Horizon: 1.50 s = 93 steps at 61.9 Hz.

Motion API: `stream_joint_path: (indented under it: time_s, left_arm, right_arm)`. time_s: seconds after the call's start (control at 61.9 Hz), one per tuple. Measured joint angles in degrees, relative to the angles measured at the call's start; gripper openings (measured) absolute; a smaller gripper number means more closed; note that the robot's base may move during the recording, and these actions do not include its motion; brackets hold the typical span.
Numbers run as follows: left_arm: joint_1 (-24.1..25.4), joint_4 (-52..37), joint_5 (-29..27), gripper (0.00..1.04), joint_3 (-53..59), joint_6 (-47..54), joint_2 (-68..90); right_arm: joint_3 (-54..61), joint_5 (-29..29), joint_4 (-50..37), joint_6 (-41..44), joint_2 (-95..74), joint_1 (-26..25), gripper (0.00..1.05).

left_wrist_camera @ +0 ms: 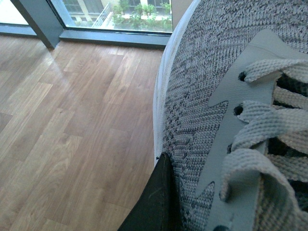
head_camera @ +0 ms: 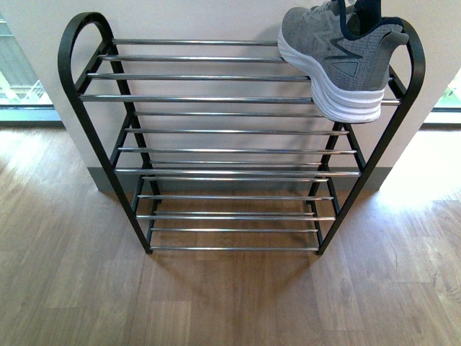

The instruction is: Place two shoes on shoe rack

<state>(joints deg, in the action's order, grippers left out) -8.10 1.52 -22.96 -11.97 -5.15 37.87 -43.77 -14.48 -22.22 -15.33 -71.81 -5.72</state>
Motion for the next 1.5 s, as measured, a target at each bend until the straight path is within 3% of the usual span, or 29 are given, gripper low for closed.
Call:
stream_joint_path:
  time_s: [0.275,0.404,0.582,0.97,1.115,1.196,1.503]
  left_arm:
    - [0.0,0.0,0.0,0.03,0.0,0.0,0.0]
    - [0.0,0.0,0.0,0.03,0.0,0.0,0.0]
    - [0.0,0.0,-0.2,0.03,0.0,0.0,0.0]
    - [0.0,0.0,0.0,0.03,0.0,0.0,0.0]
    - [0.0,0.0,0.0,0.03,0.0,0.0,0.0]
    - [0.0,0.0,0.0,0.03,0.0,0.0,0.0]
    - [0.0,0.0,0.0,0.03,0.0,0.0,0.0]
  right_arm:
    - [16.0,-3.4,-8.5,2.9,14.4,-10.4,0.95]
    - [17.2,-3.5,-9.2,3.1,14.9,-11.3,0.95]
    - [23.1,1.4,-8.5,12.3,20.3,-7.9,0.65]
    - [34.3,7.6,-8.6,15.1,31.2,-1.5,0.01]
    - [36.6,9.1,-7.3,15.0,34.8,0.1,0.02]
    - [37.9,13.8,-6.0,15.0,37.2,3.7,0.02]
    - [40.5,14.5,-1.7,15.0,44.3,5.5,0.02]
